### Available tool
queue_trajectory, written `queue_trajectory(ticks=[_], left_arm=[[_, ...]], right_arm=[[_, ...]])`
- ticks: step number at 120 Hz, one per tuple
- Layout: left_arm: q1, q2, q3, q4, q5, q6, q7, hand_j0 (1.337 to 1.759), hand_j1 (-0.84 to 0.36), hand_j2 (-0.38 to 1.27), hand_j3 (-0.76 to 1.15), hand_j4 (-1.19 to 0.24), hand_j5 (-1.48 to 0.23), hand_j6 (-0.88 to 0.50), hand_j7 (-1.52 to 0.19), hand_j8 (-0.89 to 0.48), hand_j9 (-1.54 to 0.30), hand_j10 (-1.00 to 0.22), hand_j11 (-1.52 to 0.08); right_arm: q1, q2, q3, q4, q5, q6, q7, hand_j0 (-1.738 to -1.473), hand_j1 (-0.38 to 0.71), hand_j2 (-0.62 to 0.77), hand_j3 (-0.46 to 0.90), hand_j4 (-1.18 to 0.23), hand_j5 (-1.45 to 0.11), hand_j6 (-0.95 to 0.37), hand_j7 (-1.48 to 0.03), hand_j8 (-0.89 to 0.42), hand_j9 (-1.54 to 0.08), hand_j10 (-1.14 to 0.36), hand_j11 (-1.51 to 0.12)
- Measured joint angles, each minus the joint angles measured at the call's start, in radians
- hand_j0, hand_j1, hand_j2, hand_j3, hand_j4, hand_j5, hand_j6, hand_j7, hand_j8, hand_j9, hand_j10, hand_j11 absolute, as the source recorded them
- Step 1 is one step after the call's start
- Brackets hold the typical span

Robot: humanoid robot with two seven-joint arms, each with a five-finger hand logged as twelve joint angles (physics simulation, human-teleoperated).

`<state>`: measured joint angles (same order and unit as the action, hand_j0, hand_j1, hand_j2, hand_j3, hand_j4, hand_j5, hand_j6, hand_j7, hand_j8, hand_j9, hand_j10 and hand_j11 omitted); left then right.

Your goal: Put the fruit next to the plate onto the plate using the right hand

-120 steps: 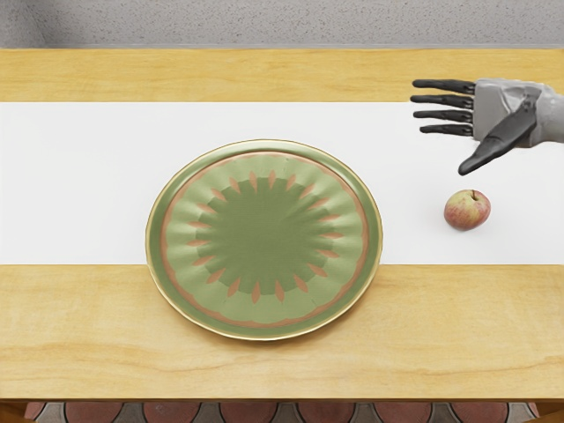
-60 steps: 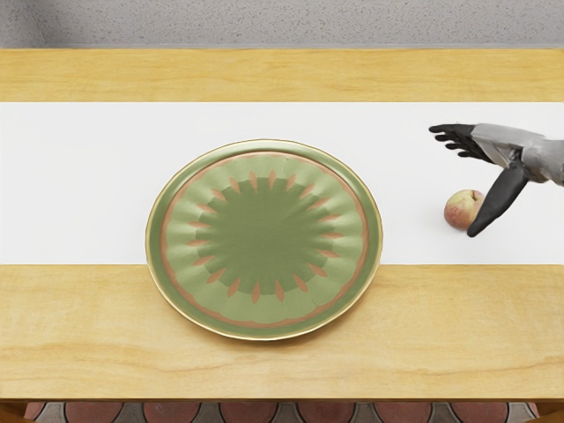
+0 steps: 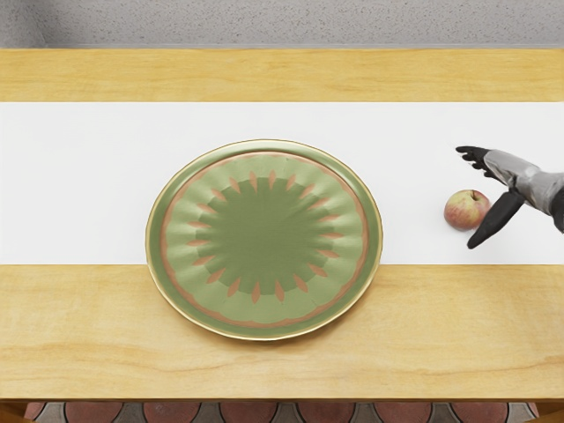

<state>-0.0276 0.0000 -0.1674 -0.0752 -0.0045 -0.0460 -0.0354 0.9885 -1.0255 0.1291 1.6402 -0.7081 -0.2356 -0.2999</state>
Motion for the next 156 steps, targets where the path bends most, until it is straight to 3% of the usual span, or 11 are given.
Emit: queue_trajectory(ticks=[37,87,115,156], left_arm=[[0.0,0.0,0.0,0.0,0.0,0.0,0.0,1.658,0.05,0.05,0.0,-0.25,-0.32,-0.25,-0.32,-0.25,-0.32,-0.25,-0.32],[0.0,0.0,0.0,0.0,0.0,0.0,0.0,1.658,0.05,0.05,0.0,-0.25,-0.32,-0.25,-0.32,-0.25,-0.32,-0.25,-0.32],[0.0,0.0,0.0,0.0,0.0,0.0,0.0,1.658,0.05,0.05,0.0,-0.25,-0.32,-0.25,-0.32,-0.25,-0.32,-0.25,-0.32],[0.0,0.0,0.0,0.0,0.0,0.0,0.0,1.658,0.05,0.05,0.0,-0.25,-0.32,-0.25,-0.32,-0.25,-0.32,-0.25,-0.32]], right_arm=[[-0.007,0.043,-0.052,-0.01,-0.003,-0.177,-0.047,-1.658,-0.18,-0.03,0.0,-0.15,-0.19,-0.15,-0.19,-0.15,-0.19,-0.15,-0.19],[-0.027,0.114,-0.1,-0.025,-0.006,-0.299,-0.051,-1.658,-0.06,-0.04,0.0,-0.25,-0.32,-0.25,-0.32,-0.25,-0.32,-0.25,-0.32],[-0.03,0.124,-0.111,-0.04,-0.009,-0.311,-0.051,-1.658,-0.04,-0.05,0.0,-0.27,-0.34,-0.27,-0.34,-0.22,-0.34,-0.27,-0.34],[-0.034,0.145,-0.11,-0.064,-0.014,-0.316,-0.052,-1.657,0.1,-0.06,0.0,-0.41,-0.47,-0.38,-0.5,-0.26,-0.48,-0.34,-0.49]])
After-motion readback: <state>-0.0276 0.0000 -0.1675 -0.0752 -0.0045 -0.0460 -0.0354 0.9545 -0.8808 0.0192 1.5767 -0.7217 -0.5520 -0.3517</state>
